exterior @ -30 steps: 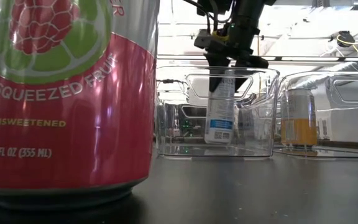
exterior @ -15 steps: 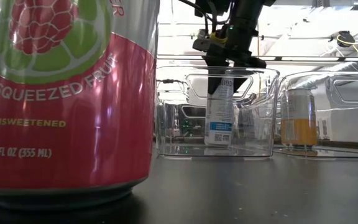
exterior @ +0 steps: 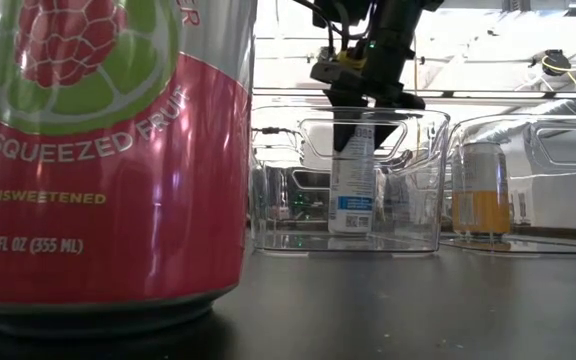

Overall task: Sort soda cans
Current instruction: Put the top white-blue soda can into the center transparent bin

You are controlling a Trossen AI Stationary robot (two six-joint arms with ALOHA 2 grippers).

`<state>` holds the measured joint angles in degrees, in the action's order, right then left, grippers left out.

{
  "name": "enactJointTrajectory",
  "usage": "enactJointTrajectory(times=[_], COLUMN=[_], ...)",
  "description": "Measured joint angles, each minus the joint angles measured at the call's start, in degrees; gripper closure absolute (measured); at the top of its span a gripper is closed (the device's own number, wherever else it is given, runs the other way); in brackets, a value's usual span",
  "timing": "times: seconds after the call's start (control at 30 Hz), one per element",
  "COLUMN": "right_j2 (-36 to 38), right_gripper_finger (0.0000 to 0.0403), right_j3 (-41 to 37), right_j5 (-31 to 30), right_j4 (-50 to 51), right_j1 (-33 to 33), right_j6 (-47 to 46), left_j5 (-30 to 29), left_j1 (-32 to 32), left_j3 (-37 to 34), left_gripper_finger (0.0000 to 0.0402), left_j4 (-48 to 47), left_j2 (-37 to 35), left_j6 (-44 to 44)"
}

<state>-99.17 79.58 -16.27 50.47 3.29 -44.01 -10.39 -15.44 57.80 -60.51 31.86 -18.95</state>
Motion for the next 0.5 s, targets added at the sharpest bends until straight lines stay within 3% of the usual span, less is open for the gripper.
enactJointTrajectory(times=[0.5], right_j2=[0.19], right_gripper_finger=[0.0099], right_j3=[-0.03], right_j5=[1.64], right_j4=[-0.52], right_j1=[0.02], right_j6=[1.67], left_j5=[0.00], left_j1=[0.00], left_j3=[0.00], left_gripper_finger=[0.0273], left_j4=[0.00], left_j2=[0.01], left_j6=[-0.17])
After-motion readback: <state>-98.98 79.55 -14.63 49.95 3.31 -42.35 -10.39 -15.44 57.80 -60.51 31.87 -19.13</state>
